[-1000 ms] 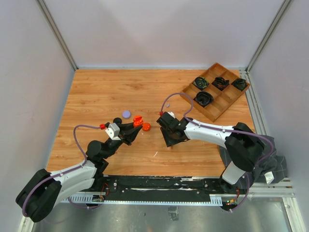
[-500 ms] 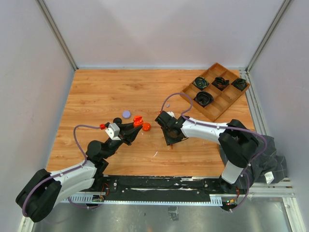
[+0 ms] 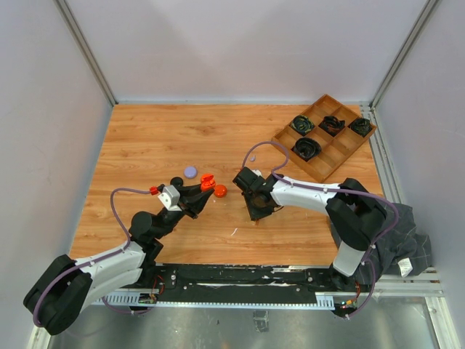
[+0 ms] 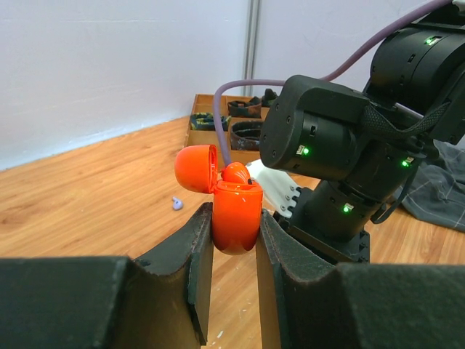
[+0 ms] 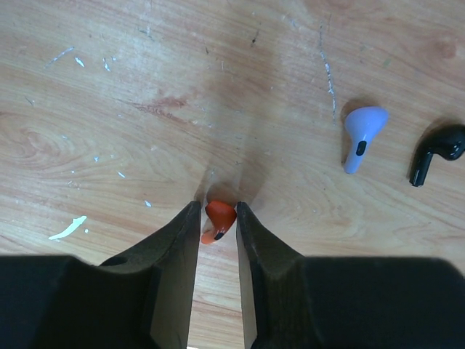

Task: Insert the wireless bluetooth earbuds into the charging case
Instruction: Pick up the earbud from the center of the board.

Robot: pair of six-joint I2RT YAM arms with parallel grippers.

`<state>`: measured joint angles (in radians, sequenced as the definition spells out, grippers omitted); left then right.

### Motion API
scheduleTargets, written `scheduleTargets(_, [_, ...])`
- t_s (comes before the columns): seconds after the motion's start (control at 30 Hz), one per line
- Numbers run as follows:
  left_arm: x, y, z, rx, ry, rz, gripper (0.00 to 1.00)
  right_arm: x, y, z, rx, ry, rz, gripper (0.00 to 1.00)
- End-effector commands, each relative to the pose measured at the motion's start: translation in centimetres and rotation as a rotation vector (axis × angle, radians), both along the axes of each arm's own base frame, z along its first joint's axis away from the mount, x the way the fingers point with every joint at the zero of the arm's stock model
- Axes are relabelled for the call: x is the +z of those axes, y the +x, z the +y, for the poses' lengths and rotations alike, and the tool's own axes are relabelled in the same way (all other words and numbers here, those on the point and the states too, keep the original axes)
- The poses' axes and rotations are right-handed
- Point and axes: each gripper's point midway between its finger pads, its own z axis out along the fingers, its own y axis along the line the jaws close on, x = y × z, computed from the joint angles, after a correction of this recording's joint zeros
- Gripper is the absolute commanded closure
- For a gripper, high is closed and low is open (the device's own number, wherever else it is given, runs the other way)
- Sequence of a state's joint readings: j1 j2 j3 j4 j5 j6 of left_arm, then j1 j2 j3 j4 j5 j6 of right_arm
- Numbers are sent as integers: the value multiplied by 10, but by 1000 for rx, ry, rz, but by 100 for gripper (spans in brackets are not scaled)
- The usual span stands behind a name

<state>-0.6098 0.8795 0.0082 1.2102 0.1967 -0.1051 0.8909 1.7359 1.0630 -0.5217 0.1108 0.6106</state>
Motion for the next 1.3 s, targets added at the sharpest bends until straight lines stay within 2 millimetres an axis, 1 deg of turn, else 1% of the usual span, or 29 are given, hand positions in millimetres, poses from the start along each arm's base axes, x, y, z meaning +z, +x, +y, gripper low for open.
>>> scheduleTargets(0.0, [-17, -7, 6, 4, 17, 8, 100, -6, -7, -8, -31, -29, 54, 74])
scheduleTargets(0.1, [-19, -6, 6, 6, 21, 11, 100, -3, -7, -7, -19, -18, 50, 79])
scheduleTargets(0.2, [-19, -6, 6, 6, 22, 12, 100, 9, -4, -4, -2, 2, 14, 84])
scheduleTargets(0.3, [-19, -7, 5, -1, 22, 9, 100, 26, 2, 0, 26, 33, -42, 86])
scheduleTargets(0.4, [-18, -10, 4, -15, 25, -1, 100, 47, 7, 6, 79, 57, -114, 86])
scheduleTargets(0.57, [-17, -16, -1, -56, 41, -30, 100, 94, 13, 17, 172, 113, -247, 86])
scheduleTargets(0.8, [-14, -28, -10, -131, 82, -101, 100, 166, 13, 37, 300, 203, -472, 87])
scheduleTargets(0.9, [-11, -34, -15, -172, 94, -131, 100, 195, 8, 47, 364, 248, -566, 87])
scheduleTargets(1.07, [-6, -45, -21, -240, 94, -155, 100, 241, 2, 58, 451, 310, -727, 87])
scheduleTargets(1.17, [-1, -50, -23, -269, 86, -168, 100, 265, -3, 64, 499, 349, -809, 86])
scheduleTargets(1.27, [4, -53, -24, -284, 76, -178, 100, 282, -10, 69, 544, 384, -885, 86])
